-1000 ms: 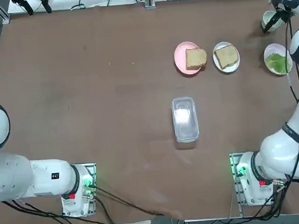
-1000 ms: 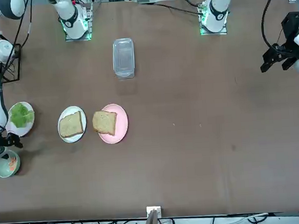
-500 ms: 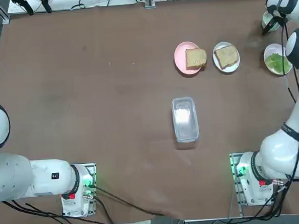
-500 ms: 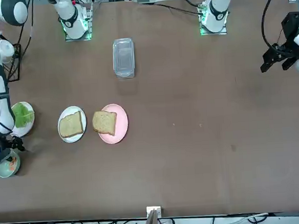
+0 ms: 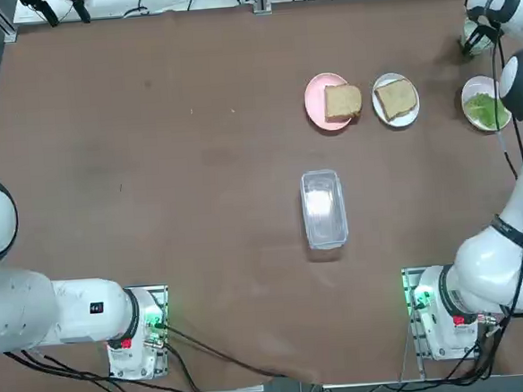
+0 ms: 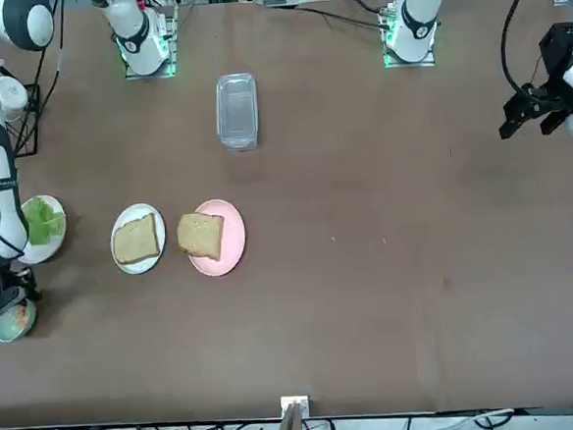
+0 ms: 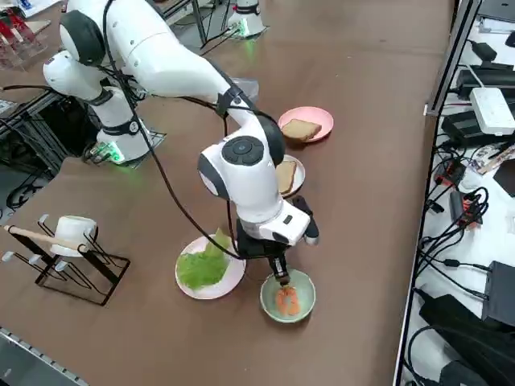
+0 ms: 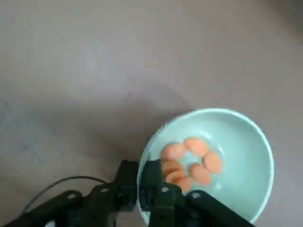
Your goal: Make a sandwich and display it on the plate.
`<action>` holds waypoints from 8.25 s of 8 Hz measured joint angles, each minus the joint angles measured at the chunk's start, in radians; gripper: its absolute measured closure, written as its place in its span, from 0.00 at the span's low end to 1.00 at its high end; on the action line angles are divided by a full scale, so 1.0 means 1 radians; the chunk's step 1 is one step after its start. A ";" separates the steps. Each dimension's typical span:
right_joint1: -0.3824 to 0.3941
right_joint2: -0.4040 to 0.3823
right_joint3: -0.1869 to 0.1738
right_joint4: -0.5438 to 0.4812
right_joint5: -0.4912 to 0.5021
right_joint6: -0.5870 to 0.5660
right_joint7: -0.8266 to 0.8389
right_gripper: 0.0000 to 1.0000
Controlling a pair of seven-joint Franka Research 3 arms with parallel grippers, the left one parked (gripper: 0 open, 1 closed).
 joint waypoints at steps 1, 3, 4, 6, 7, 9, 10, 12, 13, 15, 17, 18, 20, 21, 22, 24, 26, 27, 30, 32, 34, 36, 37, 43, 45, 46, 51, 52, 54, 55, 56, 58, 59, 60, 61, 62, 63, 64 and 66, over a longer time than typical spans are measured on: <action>0.000 -0.001 -0.001 0.003 -0.008 -0.004 0.000 0.95; 0.002 -0.014 -0.001 0.036 -0.012 -0.078 0.000 0.95; 0.005 -0.029 -0.001 0.067 -0.012 -0.144 0.000 0.95; 0.025 -0.085 0.003 0.108 -0.007 -0.285 0.043 0.95; 0.045 -0.121 0.006 0.111 -0.006 -0.379 0.104 0.95; 0.110 -0.187 0.012 0.104 -0.002 -0.542 0.267 0.95; 0.153 -0.213 0.015 0.080 0.012 -0.568 0.364 0.95; 0.236 -0.259 0.016 -0.013 0.109 -0.570 0.544 0.95; 0.270 -0.274 0.016 -0.059 0.166 -0.566 0.611 0.95; 0.305 -0.290 0.016 -0.137 0.287 -0.563 0.682 0.95; 0.308 -0.303 0.013 -0.211 0.413 -0.562 0.687 0.95; 0.307 -0.308 0.011 -0.234 0.465 -0.563 0.687 0.95; 0.297 -0.311 0.008 -0.265 0.581 -0.580 0.687 0.95; 0.282 -0.311 0.007 -0.276 0.631 -0.603 0.687 0.95; 0.260 -0.310 0.006 -0.285 0.671 -0.635 0.677 0.95; 0.203 -0.299 0.005 -0.296 0.761 -0.714 0.600 0.95; 0.160 -0.266 0.005 -0.304 0.830 -0.762 0.506 0.95; 0.144 -0.251 0.005 -0.311 0.873 -0.784 0.466 0.95; 0.078 -0.196 0.004 -0.334 0.988 -0.879 0.284 0.95; 0.049 -0.166 0.004 -0.335 1.013 -0.920 0.202 0.95; 0.018 -0.141 0.003 -0.335 1.054 -0.982 0.129 0.95; 0.003 -0.137 0.003 -0.335 1.064 -1.000 0.108 0.95; -0.007 -0.136 0.003 -0.335 1.064 -1.019 0.088 0.95; -0.045 -0.075 0.003 -0.336 1.124 -1.109 -0.046 0.95; -0.048 -0.073 0.003 -0.336 1.128 -1.116 -0.058 0.95; -0.049 -0.073 0.003 -0.336 1.129 -1.119 -0.059 0.95; -0.058 -0.060 0.002 -0.343 1.141 -1.212 -0.071 0.95; -0.060 -0.042 0.002 -0.345 1.157 -1.234 -0.089 0.95; -0.060 -0.010 0.002 -0.345 1.173 -1.248 -0.121 0.95; -0.061 -0.005 0.002 -0.345 1.178 -1.250 -0.126 0.95; -0.061 -0.005 0.002 -0.340 1.180 -1.251 -0.128 0.95; -0.061 -0.008 0.002 -0.311 1.180 -1.252 -0.127 0.95; -0.061 -0.010 0.001 -0.290 1.179 -1.252 -0.113 0.95; -0.061 -0.011 -0.002 -0.269 1.169 -1.252 -0.088 0.95; -0.062 -0.013 -0.008 -0.228 1.132 -1.252 -0.038 0.95; -0.063 -0.018 -0.016 -0.158 1.070 -1.252 0.037 0.95; -0.064 -0.029 -0.021 -0.069 0.998 -1.249 0.119 0.95; -0.064 -0.041 -0.022 0.027 0.913 -1.233 0.189 0.95; -0.053 -0.060 -0.020 0.176 0.704 -1.123 0.264 0.95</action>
